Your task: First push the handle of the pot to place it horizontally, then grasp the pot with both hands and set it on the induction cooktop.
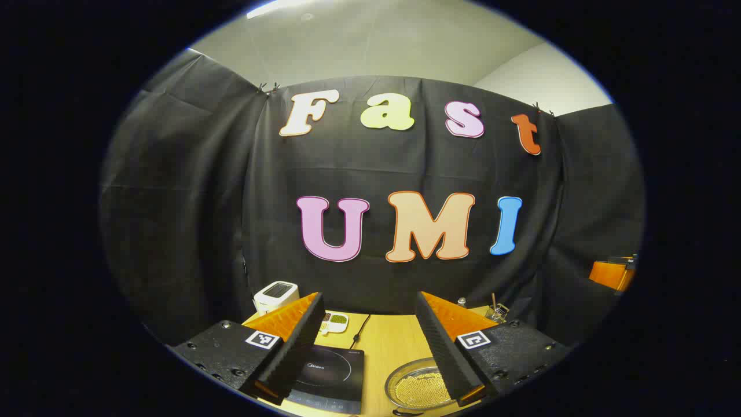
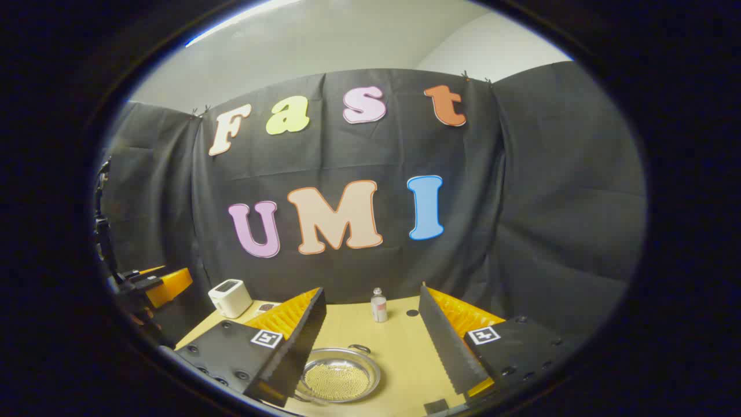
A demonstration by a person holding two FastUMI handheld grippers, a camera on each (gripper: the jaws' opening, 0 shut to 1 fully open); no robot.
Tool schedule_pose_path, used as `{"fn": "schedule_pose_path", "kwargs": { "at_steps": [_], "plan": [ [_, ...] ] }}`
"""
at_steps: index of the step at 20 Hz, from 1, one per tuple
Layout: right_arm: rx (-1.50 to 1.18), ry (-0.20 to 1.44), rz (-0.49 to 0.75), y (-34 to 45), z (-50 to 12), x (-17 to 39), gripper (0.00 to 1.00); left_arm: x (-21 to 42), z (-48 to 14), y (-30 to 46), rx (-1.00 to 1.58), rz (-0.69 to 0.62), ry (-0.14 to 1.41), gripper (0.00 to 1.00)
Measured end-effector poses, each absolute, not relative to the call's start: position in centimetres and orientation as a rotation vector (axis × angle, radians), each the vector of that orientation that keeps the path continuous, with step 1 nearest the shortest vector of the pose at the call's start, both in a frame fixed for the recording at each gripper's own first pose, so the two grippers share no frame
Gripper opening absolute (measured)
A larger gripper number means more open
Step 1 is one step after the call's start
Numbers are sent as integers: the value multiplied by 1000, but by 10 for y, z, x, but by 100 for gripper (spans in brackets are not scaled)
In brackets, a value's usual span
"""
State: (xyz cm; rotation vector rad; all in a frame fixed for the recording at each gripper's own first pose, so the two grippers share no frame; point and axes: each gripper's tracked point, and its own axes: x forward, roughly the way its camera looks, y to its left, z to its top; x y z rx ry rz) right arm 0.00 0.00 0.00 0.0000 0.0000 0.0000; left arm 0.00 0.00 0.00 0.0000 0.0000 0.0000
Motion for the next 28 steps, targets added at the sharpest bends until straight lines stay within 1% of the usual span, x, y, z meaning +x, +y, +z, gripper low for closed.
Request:
{"fn": "schedule_pose_path", "kwargs": {
  "at_steps": [1, 2, 3, 4, 5, 7, 8, 10, 11, 21, 22, 25, 26, 27, 28],
  "plan": [
    [4, 2, 5, -1, -1, 1, 94, 0, -1, -1, 2, 5, 0, 95],
    [8, 2, 8, -4, -2, 1, 94, -2, -2, -3, 4, 10, 4, 92],
    [10, -1, 8, -9, -1, 1, 94, -3, -3, -5, 7, 12, 6, 92],
    [12, -4, 8, -14, 0, -1, 94, -5, -2, -7, 10, 16, 3, 95],
    [12, -3, 8, -18, -1, -2, 94, -7, -2, -9, 14, 20, 1, 92],
    [10, -5, 7, -25, -3, -5, 93, -10, -1, -13, 17, 26, -6, 92],
    [7, -7, -1, -30, -3, -6, 93, -12, -2, -16, 15, 27, -9, 95],
    [-12, -1, -1, -36, -9, -7, 93, -16, -4, -21, 7, 28, -14, 96],
    [-18, 5, 9, -36, -12, -8, 93, -19, -5, -23, 5, 30, -13, 93],
    [15, 24, 81, -40, -16, -3, 93, -34, -19, -28, 0, 65, 7, 93],
    [18, 28, 86, -41, -17, -2, 93, -36, -17, -27, -1, 74, 0, 96],
    [32, 44, 118, -38, -20, 6, 93, -39, -13, -24, 8, 98, -19, 96],
    [33, 46, 127, -38, -21, 9, 90, -41, -14, -23, 14, 108, -18, 93],
    [36, 49, 143, -37, -20, 11, 96, -43, -15, -21, 20, 118, -18, 93],
    [36, 58, 153, -35, -23, 16, 87, -44, -15, -20, 23, 130, -17, 92]
  ]
}}
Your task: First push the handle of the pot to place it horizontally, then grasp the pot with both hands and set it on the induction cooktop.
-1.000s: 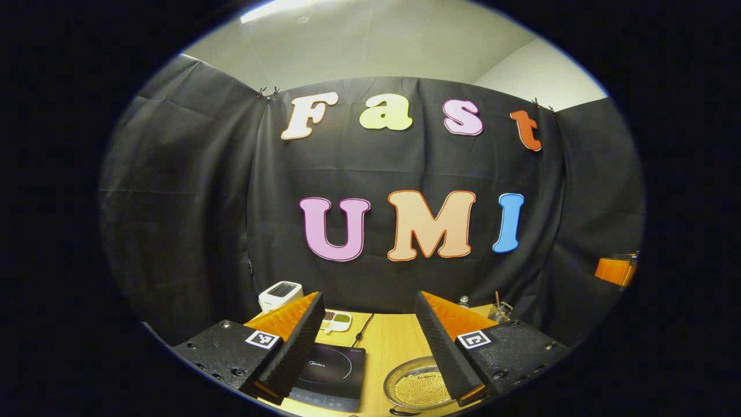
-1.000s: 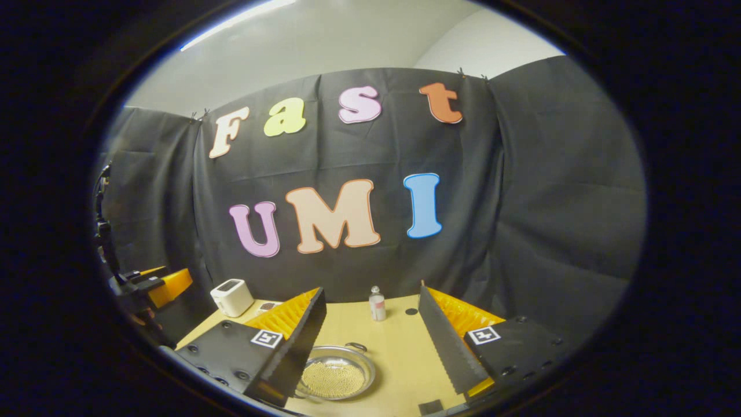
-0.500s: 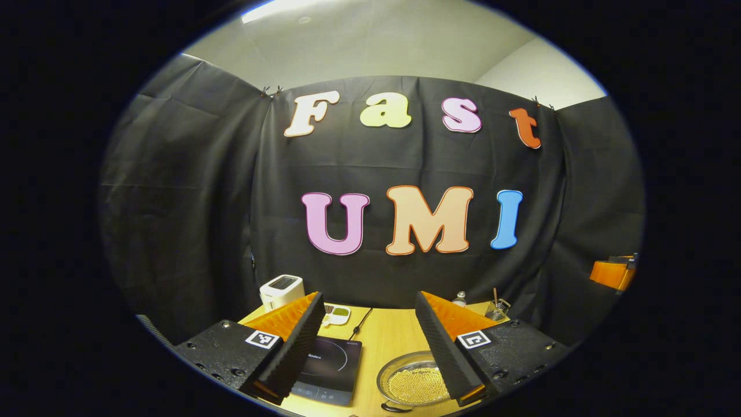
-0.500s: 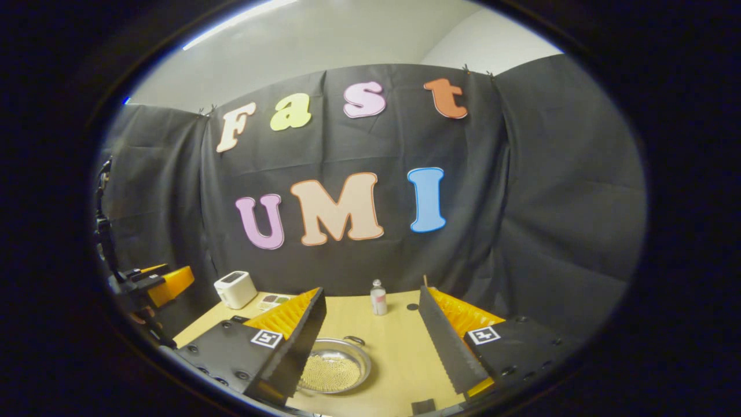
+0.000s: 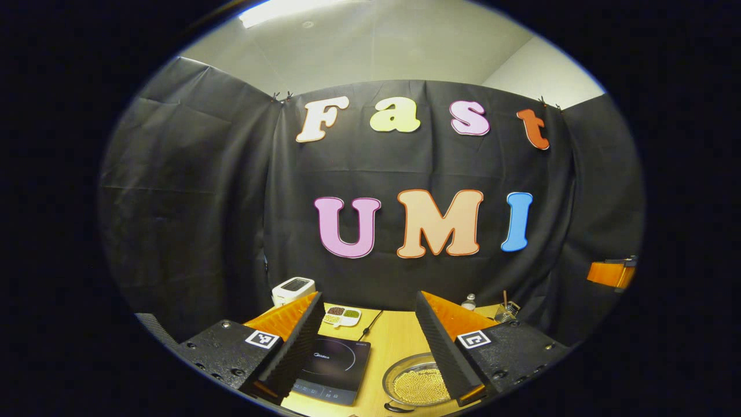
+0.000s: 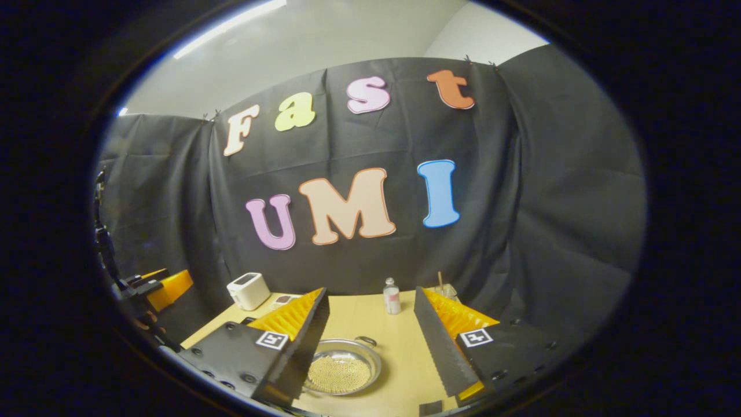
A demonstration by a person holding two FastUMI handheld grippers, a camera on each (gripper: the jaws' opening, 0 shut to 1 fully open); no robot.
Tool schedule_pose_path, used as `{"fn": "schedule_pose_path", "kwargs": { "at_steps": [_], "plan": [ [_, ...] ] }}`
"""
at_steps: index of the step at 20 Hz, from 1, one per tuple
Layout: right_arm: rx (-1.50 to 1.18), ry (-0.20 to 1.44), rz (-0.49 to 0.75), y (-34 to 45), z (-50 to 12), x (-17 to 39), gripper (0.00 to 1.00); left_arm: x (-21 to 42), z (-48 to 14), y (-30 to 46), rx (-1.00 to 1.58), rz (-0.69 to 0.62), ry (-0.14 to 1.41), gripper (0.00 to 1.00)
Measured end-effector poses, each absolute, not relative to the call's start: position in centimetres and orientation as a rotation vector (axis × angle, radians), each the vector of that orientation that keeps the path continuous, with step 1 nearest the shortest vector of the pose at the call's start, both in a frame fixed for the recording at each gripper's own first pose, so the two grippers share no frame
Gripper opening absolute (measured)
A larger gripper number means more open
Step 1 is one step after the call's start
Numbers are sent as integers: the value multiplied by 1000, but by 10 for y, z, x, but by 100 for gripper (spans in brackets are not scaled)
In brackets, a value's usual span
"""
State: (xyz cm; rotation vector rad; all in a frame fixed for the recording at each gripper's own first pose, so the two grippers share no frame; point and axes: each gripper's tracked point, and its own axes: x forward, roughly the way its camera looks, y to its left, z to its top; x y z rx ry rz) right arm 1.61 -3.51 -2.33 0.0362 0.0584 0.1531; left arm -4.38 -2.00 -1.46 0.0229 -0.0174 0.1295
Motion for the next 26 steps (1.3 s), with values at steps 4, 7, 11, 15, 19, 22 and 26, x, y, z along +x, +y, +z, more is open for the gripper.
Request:
{"fn": "schedule_pose_path", "kwargs": {
  "at_steps": [4, 7, 11, 15, 19, 22, 26],
  "plan": [
    [65, 78, 202, -28, -26, 28, 41, -49, -11, -19, 33, 157, -25, 96],
    [47, 99, 225, -26, -33, 36, 33, -50, -10, -15, 38, 178, -23, 93],
    [17, 138, 261, -15, -49, 43, 33, -50, -16, -10, 46, 199, -6, 92],
    [11, 171, 255, -4, -72, 67, 34, -48, -24, -5, 37, 199, 8, 93],
    [4, 193, 249, 4, -84, 52, 2, -40, -32, 8, 38, 191, 21, 93],
    [-15, 221, 215, 8, -100, 53, 2, -30, -40, 22, 21, 176, 36, 93],
    [-13, 331, 184, 22, -145, 46, 2, -12, -48, 51, 16, 156, 53, 96]
  ]
}}
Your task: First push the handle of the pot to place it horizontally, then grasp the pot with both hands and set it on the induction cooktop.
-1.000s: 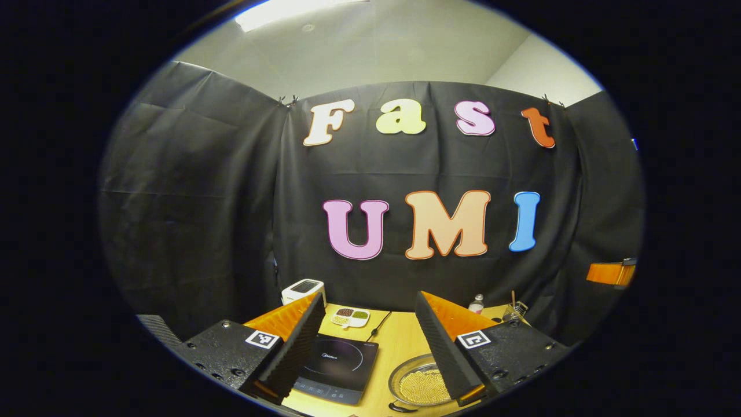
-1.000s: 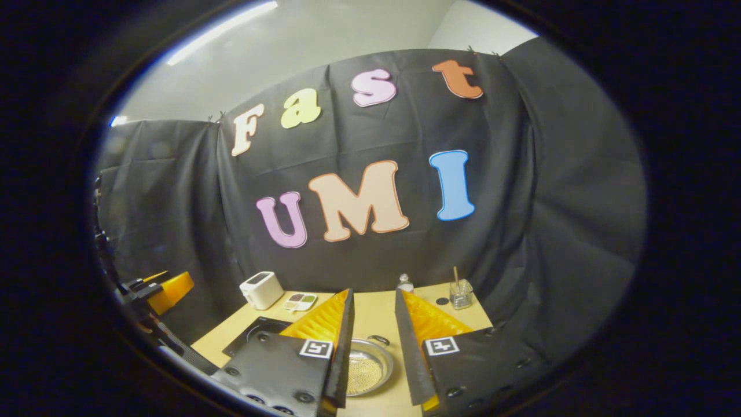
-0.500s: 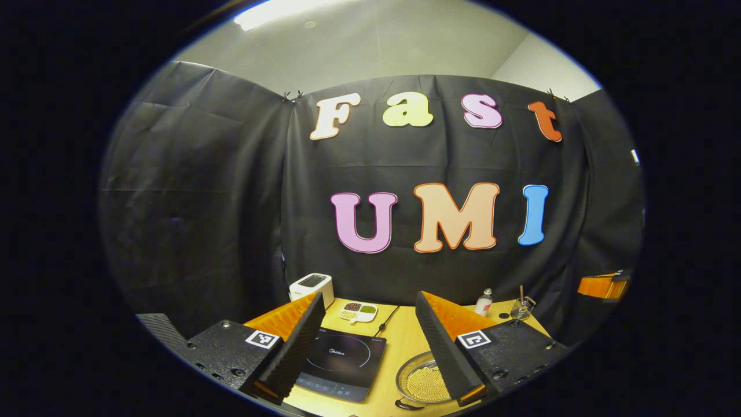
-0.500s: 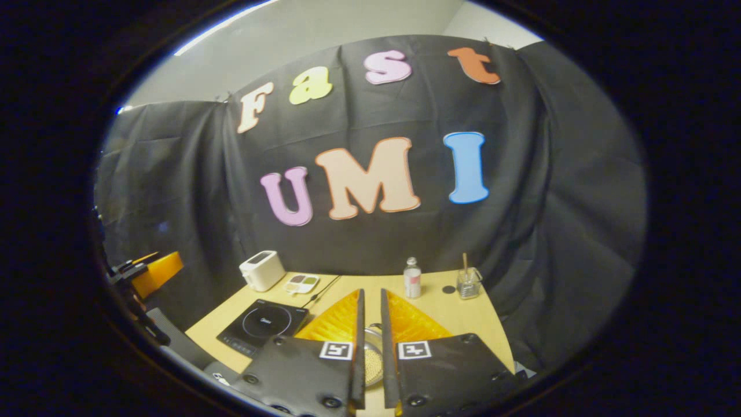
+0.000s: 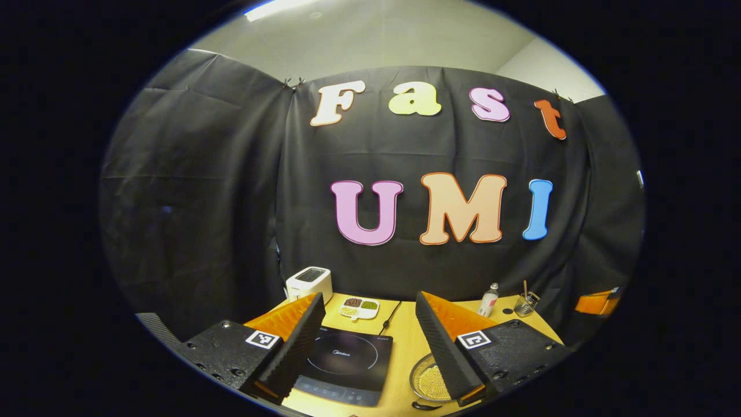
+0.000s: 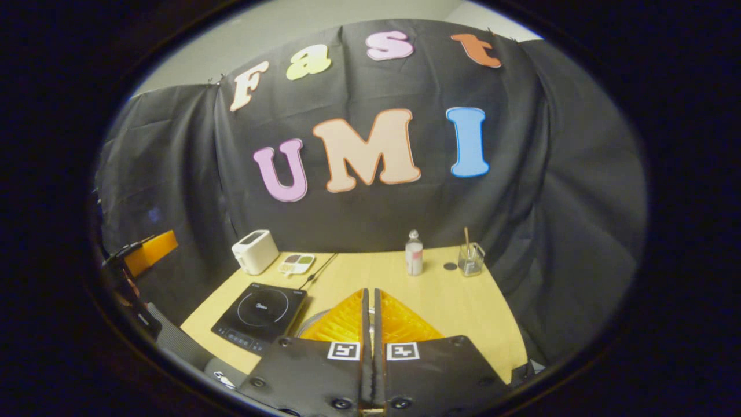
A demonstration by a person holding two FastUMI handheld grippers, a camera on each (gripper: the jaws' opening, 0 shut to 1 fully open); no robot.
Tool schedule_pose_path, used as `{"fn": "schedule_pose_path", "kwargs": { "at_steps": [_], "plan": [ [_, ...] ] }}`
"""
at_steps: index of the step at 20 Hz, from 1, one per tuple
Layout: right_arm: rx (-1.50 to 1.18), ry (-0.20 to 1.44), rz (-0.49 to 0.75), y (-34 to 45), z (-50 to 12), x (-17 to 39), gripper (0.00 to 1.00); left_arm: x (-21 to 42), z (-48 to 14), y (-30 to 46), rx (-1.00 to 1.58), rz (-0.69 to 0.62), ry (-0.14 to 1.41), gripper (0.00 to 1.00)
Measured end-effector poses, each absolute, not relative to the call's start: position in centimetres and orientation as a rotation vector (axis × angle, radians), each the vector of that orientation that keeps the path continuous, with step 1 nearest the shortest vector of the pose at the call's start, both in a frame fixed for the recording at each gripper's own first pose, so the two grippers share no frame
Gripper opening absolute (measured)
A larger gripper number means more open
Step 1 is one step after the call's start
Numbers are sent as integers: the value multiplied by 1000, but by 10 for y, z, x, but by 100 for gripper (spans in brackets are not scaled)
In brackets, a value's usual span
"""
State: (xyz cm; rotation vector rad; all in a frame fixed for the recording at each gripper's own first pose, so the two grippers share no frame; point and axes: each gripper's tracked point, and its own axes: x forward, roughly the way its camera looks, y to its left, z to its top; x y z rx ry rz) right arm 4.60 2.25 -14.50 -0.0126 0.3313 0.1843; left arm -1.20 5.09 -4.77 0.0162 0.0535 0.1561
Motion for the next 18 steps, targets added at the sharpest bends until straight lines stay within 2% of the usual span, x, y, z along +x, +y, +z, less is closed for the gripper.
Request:
{"fn": "schedule_pose_path", "kwargs": {
  "at_steps": [1, 2, 3, 4, 6, 9, 11, 16, 17, 18],
  "plan": [
    [-9, 368, 173, 25, -161, 43, 2, -7, -48, 60, 24, 156, 55, 92],
    [-7, 402, 160, 28, -174, 40, 6, -2, -47, 70, 32, 156, 53, 93],
    [-7, 436, 144, 30, -189, 38, 2, 3, -48, 78, 40, 153, 55, 96],
    [-5, 471, 128, 32, -202, 37, 3, 8, -49, 85, 48, 147, 58, 93],
    [-6, 529, 109, 40, -226, 33, 0, 19, -54, 94, 57, 130, 66, 96],
    [-26, 595, 85, 50, -255, 28, 2, 33, -62, 104, 61, 97, 79, 96],
    [-29, 647, 86, 61, -275, 21, 0, 41, -70, 108, 57, 75, 89, 93],
    [-63, 834, 116, 83, -336, -9, 3, 55, -83, 121, 34, 39, 111, 96],
    [-78, 876, 123, 85, -349, -16, 3, 57, -86, 124, 37, 36, 115, 93],
    [-96, 915, 125, 86, -361, -22, 0, 60, -89, 126, 46, 35, 116, 99]
  ]
}}
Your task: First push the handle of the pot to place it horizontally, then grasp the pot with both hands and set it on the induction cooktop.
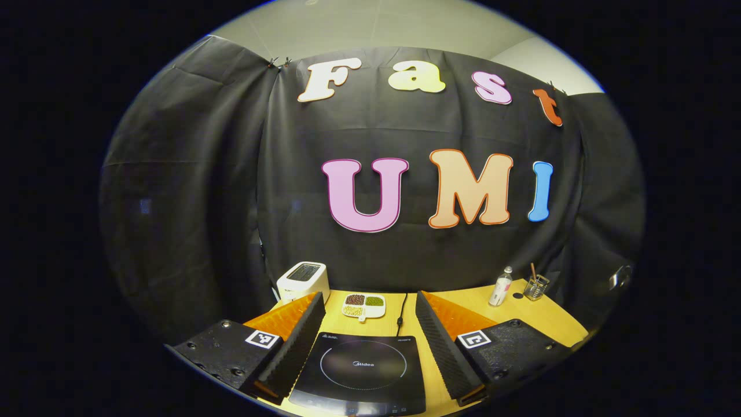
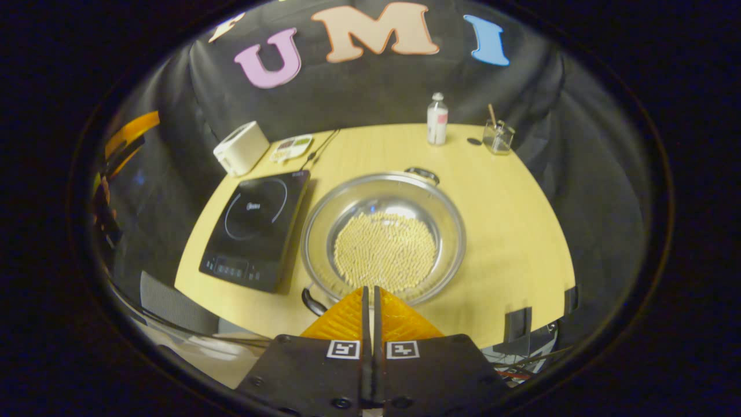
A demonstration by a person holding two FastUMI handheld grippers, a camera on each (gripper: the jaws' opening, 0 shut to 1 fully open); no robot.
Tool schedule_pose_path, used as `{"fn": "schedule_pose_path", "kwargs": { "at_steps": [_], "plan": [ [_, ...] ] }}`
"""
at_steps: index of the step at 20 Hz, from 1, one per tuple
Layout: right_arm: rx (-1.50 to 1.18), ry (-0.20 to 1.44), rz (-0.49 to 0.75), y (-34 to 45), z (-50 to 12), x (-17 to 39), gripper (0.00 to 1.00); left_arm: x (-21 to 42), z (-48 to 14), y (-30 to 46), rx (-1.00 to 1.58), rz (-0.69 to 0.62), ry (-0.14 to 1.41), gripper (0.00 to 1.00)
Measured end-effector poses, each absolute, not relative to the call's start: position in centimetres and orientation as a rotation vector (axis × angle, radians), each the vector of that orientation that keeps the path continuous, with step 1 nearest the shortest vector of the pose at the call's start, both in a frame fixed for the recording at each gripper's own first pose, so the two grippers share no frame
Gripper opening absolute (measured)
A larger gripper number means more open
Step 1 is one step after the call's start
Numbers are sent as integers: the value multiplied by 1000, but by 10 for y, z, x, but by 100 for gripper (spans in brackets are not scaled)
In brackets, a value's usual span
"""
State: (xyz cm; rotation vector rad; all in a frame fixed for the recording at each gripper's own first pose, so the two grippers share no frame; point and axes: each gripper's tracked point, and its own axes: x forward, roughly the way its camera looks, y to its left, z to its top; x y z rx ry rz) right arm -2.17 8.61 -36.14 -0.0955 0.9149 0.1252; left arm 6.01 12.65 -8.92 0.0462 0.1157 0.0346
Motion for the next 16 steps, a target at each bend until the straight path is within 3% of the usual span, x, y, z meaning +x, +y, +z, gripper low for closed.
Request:
{"fn": "schedule_pose_path", "kwargs": {
  "at_steps": [2, 3, 9, 13, 16],
  "plan": [
    [-123, 984, 124, 87, -384, -33, 3, 66, -93, 132, 61, 30, 115, 93],
    [-134, 1014, 124, 88, -395, -38, 0, 68, -95, 134, 65, 25, 117, 96],
    [-176, 1152, 69, 90, -438, -60, 3, 78, -109, 144, 50, -1, 134, 93],
    [-197, 1187, 51, 97, -454, -60, 0, 80, -119, 153, 45, -13, 151, 96],
    [-189, 1211, 50, 108, -460, -59, 3, 80, -125, 164, 62, -11, 158, 94]
  ]
}}
